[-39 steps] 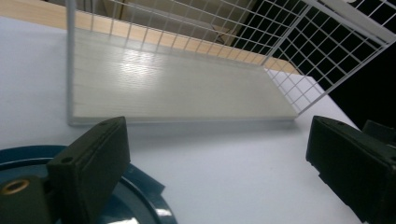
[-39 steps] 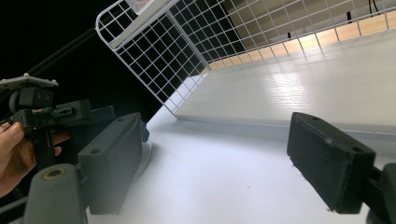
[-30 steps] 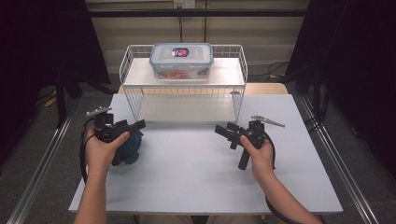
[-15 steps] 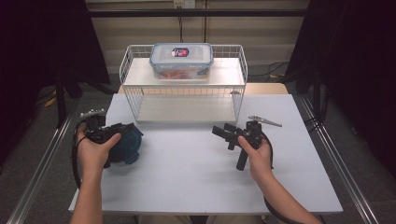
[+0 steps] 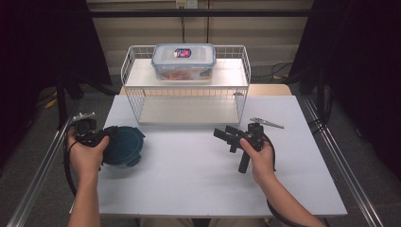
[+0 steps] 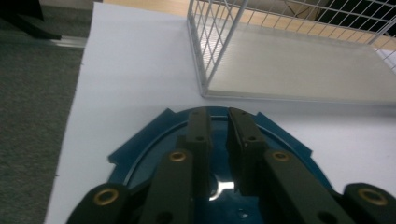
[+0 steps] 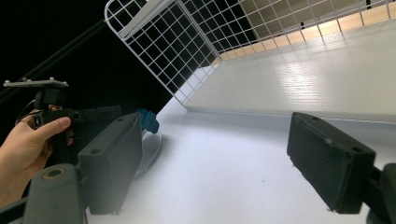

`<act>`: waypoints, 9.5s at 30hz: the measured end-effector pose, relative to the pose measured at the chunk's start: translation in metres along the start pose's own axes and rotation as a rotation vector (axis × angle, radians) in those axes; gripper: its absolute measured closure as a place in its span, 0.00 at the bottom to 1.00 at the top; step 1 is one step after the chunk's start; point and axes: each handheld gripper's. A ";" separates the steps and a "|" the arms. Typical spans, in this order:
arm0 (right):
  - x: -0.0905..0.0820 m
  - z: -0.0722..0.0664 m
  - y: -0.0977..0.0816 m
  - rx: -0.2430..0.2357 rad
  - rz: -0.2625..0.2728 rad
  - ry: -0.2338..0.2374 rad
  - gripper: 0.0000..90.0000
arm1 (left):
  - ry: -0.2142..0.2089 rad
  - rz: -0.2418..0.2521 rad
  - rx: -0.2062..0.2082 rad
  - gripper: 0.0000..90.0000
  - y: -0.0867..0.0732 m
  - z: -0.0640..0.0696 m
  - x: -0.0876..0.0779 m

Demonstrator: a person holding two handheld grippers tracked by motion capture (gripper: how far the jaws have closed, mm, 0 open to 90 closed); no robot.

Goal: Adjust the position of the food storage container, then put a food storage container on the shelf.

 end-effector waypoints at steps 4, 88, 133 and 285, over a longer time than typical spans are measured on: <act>0.000 0.000 0.000 0.005 0.000 0.005 0.20 | 0.017 -0.007 -0.003 0.95 -0.005 -0.009 0.001; 0.010 -0.008 -0.009 -0.010 -0.039 0.023 0.20 | -0.053 -0.061 -0.060 1.00 -0.035 0.036 0.010; 0.030 -0.022 -0.032 0.014 -0.143 0.054 0.22 | -0.175 -0.127 -0.310 0.79 -0.041 0.041 -0.002; 0.002 -0.020 -0.029 0.477 0.068 -0.017 0.84 | -0.473 0.144 -0.549 0.84 -0.028 0.120 -0.006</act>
Point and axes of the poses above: each handheld gripper's, and its own axes: x roughly forward along the jaws, y roughly out of its top, z roughly to its right, and after that the axes turned 11 degrees about z, right-handed
